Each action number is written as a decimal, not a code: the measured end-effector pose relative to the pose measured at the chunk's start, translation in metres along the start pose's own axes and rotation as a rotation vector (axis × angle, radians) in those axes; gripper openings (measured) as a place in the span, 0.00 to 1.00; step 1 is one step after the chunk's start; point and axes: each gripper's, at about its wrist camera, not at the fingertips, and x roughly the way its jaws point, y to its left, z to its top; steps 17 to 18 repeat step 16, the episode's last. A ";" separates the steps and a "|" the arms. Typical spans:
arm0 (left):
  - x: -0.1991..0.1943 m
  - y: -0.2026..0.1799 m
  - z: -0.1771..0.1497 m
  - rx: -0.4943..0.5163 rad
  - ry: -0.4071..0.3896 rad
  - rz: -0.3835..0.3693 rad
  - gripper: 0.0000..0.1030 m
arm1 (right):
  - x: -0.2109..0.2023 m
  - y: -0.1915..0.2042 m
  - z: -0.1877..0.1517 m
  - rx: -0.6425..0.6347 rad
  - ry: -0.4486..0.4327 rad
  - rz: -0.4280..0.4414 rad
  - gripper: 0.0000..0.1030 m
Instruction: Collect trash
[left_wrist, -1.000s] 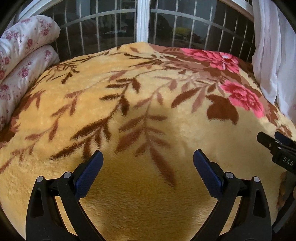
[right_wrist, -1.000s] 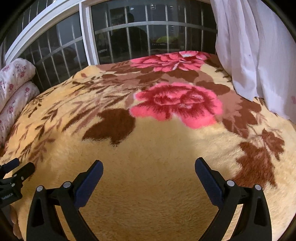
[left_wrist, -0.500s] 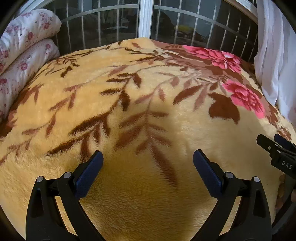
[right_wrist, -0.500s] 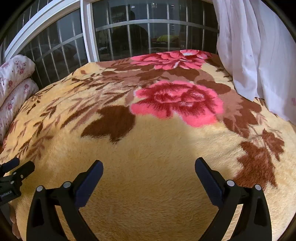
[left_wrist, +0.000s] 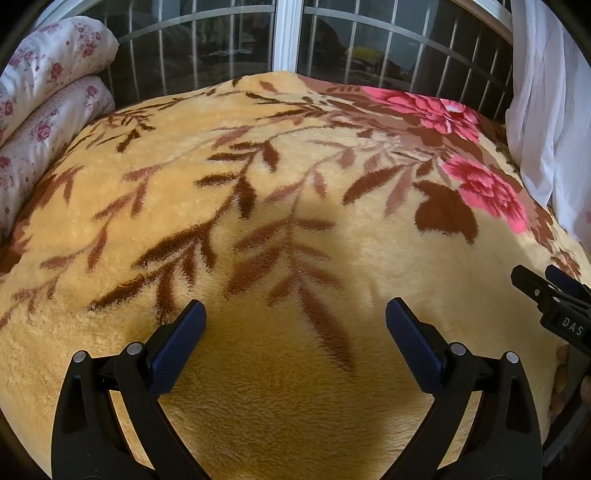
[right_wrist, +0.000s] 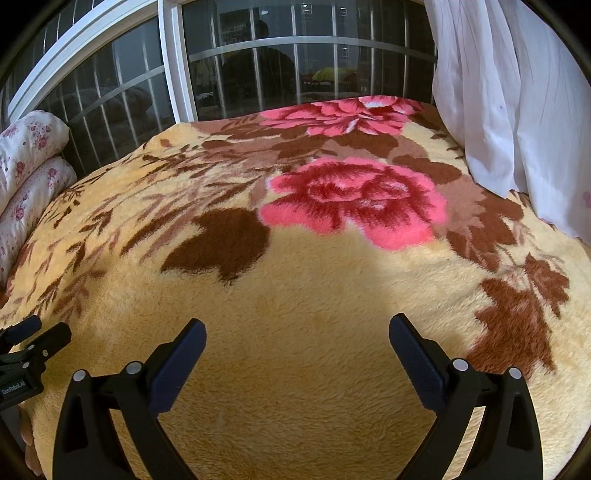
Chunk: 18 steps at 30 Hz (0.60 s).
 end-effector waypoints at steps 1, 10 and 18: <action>0.000 0.000 0.000 0.000 -0.002 0.000 0.92 | 0.000 0.000 0.000 -0.001 0.000 0.000 0.95; 0.000 0.009 0.002 -0.051 -0.005 -0.006 0.92 | 0.001 0.000 0.000 -0.002 0.002 0.000 0.95; 0.000 0.011 0.000 -0.064 0.000 -0.016 0.92 | 0.002 -0.001 0.000 -0.002 0.003 0.002 0.95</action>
